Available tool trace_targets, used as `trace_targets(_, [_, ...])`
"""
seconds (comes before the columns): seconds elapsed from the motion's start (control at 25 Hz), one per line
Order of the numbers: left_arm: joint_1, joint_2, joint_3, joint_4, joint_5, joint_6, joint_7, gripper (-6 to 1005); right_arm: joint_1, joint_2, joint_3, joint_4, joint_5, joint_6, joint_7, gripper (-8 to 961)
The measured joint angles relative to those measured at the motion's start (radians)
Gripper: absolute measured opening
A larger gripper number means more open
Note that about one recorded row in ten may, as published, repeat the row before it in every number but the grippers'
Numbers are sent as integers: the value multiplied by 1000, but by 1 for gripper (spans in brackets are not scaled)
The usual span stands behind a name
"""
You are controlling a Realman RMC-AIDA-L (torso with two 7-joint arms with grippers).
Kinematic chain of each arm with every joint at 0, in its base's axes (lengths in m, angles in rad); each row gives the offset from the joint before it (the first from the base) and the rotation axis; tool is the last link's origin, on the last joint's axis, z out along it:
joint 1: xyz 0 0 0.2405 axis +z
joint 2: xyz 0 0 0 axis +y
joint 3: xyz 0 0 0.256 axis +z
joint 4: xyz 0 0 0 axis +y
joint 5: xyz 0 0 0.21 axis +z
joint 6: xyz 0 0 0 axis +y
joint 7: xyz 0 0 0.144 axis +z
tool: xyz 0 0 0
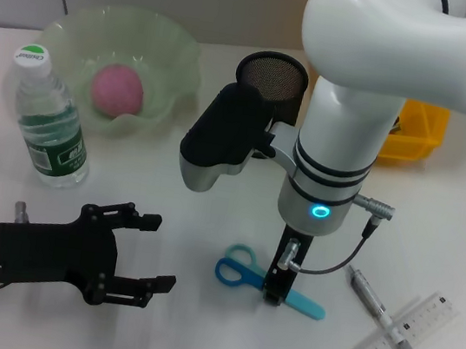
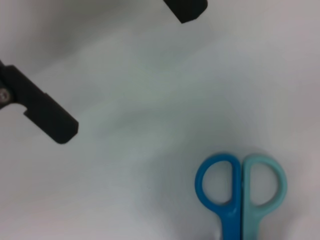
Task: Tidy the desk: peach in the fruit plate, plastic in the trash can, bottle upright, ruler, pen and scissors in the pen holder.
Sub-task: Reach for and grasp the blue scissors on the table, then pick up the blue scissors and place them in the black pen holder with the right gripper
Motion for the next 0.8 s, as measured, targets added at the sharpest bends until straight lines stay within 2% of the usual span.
trace_targets(0.8, [3,-2,0,-1,0,-3,0,860,-4,0,-17,-2,13,2,-2,228])
